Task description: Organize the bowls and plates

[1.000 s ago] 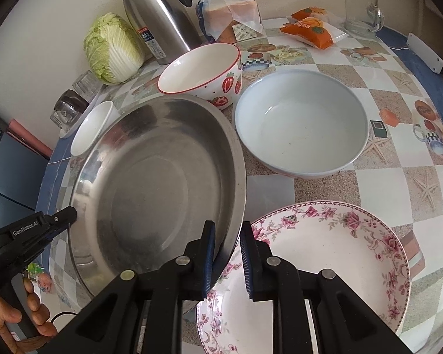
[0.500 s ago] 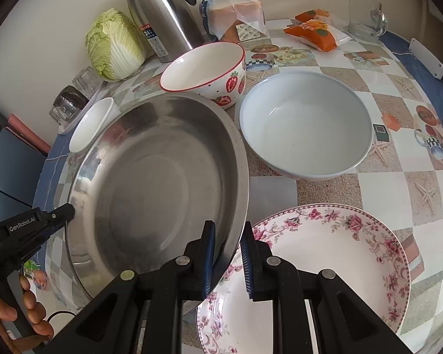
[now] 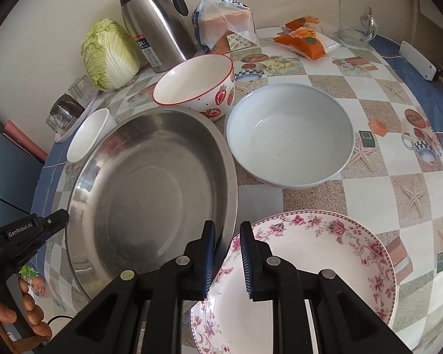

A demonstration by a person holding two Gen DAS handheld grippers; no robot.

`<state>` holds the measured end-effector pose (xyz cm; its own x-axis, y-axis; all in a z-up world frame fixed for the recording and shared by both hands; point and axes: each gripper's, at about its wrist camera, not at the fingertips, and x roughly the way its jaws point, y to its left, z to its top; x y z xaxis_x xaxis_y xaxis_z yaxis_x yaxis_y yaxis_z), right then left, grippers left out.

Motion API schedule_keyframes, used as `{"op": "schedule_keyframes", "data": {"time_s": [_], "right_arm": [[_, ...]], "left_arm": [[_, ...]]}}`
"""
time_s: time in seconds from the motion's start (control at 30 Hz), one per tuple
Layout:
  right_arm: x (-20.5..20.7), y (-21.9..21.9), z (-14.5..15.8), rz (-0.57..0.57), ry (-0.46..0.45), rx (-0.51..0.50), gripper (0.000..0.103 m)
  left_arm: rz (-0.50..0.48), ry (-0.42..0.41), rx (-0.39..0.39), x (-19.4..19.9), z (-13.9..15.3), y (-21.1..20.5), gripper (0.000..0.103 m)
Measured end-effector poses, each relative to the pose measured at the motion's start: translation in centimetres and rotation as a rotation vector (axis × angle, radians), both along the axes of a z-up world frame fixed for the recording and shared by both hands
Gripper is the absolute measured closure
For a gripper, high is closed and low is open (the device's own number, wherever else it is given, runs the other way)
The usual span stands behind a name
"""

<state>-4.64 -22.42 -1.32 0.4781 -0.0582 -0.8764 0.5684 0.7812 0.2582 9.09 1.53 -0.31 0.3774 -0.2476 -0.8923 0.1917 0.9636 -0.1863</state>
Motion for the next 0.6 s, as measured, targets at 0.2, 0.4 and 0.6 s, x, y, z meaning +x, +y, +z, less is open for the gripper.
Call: {"op": "schedule_keyframes", "data": {"time_s": [0.2,0.4,0.6], "right_arm": [[-0.4,-0.3,0.9,-0.016,-0.015,-0.02,0.084],[-0.6,-0.4,1.7,-0.03,-0.019,-0.054,0.084],[-0.8,-0.7,1.9,-0.041,-0.025,-0.051,0.084]], "left_arm": [[-0.009,-0.017,-0.001,-0.3,0.7,-0.1,0.075],[-0.03,-0.027,-0.009,-0.5,1.1,-0.5,0.054],[-0.05,-0.035,0.017,-0.7,1.2,-1.0,0.042]]}}
